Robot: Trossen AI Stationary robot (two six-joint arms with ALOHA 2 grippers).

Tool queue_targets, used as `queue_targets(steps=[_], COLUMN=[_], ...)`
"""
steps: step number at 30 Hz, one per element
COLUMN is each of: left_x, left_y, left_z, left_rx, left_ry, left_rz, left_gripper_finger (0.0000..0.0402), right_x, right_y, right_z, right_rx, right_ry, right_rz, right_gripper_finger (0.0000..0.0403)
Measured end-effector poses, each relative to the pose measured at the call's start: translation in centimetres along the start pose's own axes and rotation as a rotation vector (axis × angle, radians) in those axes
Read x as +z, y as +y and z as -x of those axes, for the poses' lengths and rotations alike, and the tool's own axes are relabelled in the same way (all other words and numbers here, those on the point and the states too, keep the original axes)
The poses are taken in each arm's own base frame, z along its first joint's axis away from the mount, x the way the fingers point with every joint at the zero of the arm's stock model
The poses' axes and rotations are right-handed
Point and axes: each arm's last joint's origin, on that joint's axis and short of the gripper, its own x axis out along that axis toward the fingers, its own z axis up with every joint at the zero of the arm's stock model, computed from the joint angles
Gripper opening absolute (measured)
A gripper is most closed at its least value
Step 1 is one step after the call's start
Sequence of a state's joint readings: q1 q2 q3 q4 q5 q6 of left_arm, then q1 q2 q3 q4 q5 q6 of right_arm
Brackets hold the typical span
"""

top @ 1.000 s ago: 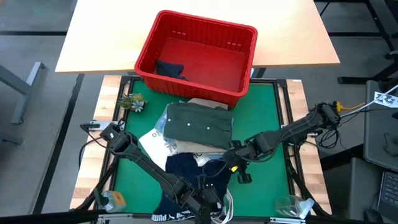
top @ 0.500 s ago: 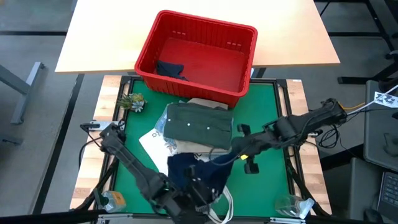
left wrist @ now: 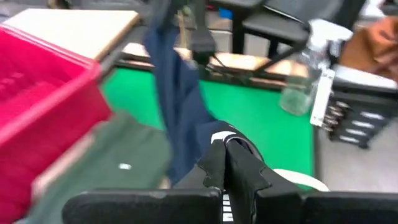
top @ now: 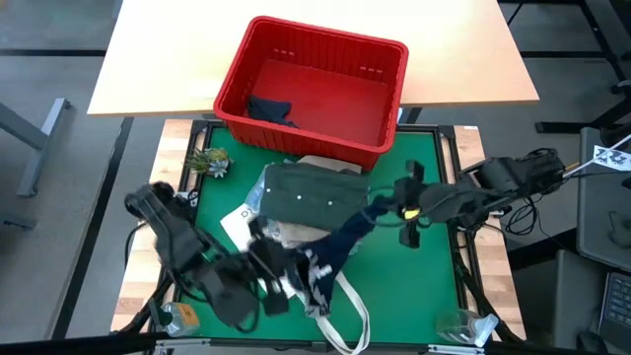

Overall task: Fold Laundry from Bin
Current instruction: Fold the dark blue boxers

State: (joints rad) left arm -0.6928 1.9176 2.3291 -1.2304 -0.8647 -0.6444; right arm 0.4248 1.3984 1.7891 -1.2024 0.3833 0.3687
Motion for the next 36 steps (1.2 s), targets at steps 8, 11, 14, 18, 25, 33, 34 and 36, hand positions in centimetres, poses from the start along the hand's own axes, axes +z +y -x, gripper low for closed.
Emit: queue_targets(steps=[8, 11, 14, 18, 25, 33, 34, 36], left_x=[2.7, 3.4, 3.9, 4.4, 5.2, 7.2, 7.7, 8.7], left_y=[7.2, 10.3, 13.4, 17.0, 22.2, 26.4, 27.0, 28.0], left_z=[4.5, 5.7, 6.7, 7.7, 8.6, 6.8, 6.6, 6.2], left_rx=[0.053, 0.088, 0.124, 0.161, 0.23, 0.239, 0.218, 0.161], left_ry=[-0.038, -0.038, -0.029, -0.016, -0.011, -0.042, -0.073, -0.144], left_rz=[0.025, 0.038, 0.035, 0.036, 0.054, -0.02, -0.025, -0.031], left_gripper_finger=[0.0, 0.0, 0.0, 0.0, 0.0, 0.0, 0.0, 0.0], right_x=[1.8, 2.5, 3.0, 3.3, 4.2, 5.9, 5.9, 5.8], right_y=[-1.9, -3.1, -4.8, -7.4, -11.3, -15.4, -15.9, -16.7], right_z=[4.0, 4.9, 5.2, 4.8, 4.2, 4.3, 4.4, 4.5], right_rx=[-0.22, -0.293, -0.345, -0.414, -0.422, -0.425, -0.429, -0.451], right_ry=[-0.219, -0.269, -0.275, -0.239, -0.241, -0.381, -0.389, -0.383], right_rz=[-0.075, -0.123, -0.17, -0.229, -0.312, -0.31, -0.314, -0.31], right_gripper_finger=[0.0003, 0.0003, 0.0003, 0.0003, 0.0003, 0.0003, 0.0003, 0.0003])
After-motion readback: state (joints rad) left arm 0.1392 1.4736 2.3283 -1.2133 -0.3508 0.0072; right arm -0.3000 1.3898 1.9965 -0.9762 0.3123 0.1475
